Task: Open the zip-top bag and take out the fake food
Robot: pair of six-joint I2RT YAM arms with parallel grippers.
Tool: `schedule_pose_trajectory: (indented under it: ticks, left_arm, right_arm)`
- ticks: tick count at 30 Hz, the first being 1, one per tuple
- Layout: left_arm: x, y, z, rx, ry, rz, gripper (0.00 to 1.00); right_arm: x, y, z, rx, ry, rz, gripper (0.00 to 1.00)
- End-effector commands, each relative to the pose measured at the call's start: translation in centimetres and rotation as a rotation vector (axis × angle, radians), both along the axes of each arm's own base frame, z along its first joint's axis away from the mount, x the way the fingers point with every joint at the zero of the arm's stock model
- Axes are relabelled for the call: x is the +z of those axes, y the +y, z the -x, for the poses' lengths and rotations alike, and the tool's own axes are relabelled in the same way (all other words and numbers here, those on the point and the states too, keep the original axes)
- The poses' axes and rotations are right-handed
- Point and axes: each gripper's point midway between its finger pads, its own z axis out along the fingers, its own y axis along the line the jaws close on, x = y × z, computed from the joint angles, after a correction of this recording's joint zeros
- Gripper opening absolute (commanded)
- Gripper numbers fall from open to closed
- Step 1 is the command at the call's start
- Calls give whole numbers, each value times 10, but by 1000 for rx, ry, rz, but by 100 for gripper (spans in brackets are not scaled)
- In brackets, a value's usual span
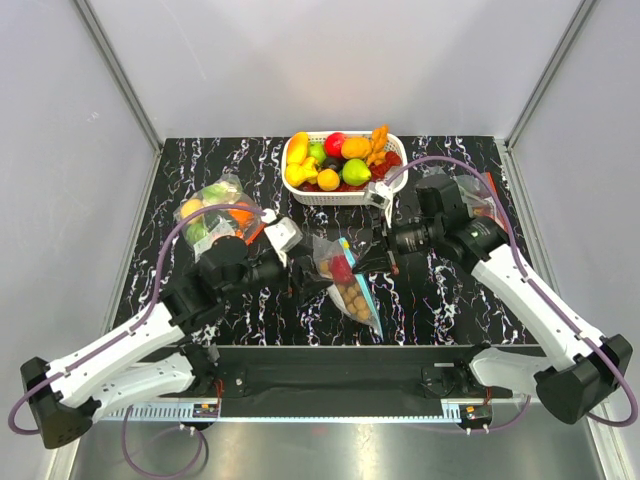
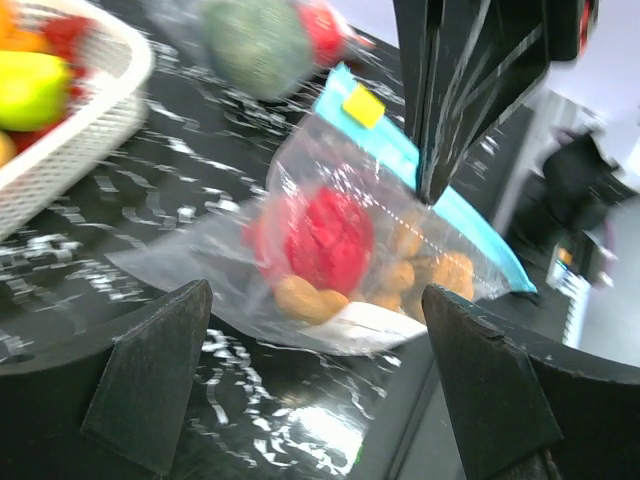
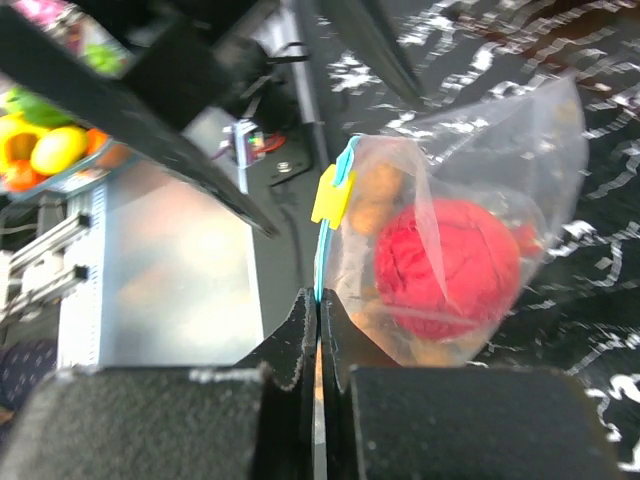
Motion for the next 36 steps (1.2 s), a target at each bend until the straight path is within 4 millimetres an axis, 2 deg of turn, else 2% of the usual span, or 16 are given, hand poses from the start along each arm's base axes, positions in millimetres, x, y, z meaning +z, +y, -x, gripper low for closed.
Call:
schedule_pose_trajectory:
  ticks: [1, 6, 13, 16, 20, 21, 22, 23, 24, 28, 32, 33, 35, 36]
  left_arm:
    - [38, -19, 22, -177, -67, 102, 93]
    - [49, -27, 35, -256, -60, 163, 93]
    - [47, -36, 39, -310, -40, 161, 92]
    - [46, -42, 45, -357, -14, 169, 88]
    - [43, -50, 56, -440, 32, 192, 70]
    - [45, -51, 57, -451, 31, 203, 62]
    - [43, -53, 57, -459, 41, 201, 58]
    - [42, -53, 59, -469, 50, 202, 47]
    - [40, -53, 59, -468, 56, 198, 26]
    - [34, -50, 60, -457, 59, 184, 5]
    - [22, -46, 57, -431, 68, 146, 0]
    - [18, -45, 56, -424, 75, 136, 0]
    - [15, -46, 56, -427, 78, 128, 0]
    - [13, -47, 56, -430, 84, 122, 0]
  right_arm:
    - [20, 0, 28, 125, -10, -80, 0]
    - [17, 1, 34, 171, 17, -83, 0]
    - [18, 3, 42, 215, 25, -95, 0]
    - [19, 4, 45, 228, 25, -99, 0]
    - [18, 4, 47, 236, 28, -99, 0]
    - [17, 4, 47, 235, 31, -96, 0]
    - [15, 4, 46, 231, 33, -89, 0]
    - [14, 5, 45, 227, 34, -84, 0]
    - [11, 5, 43, 221, 41, -76, 0]
    - [4, 5, 33, 159, 30, -31, 2]
    - [4, 4, 16, 54, -11, 4, 19]
    - [10, 4, 13, 26, -27, -6, 27]
    - [15, 3, 4, -39, -61, -14, 33]
    - [24, 2, 3, -55, -104, -42, 40]
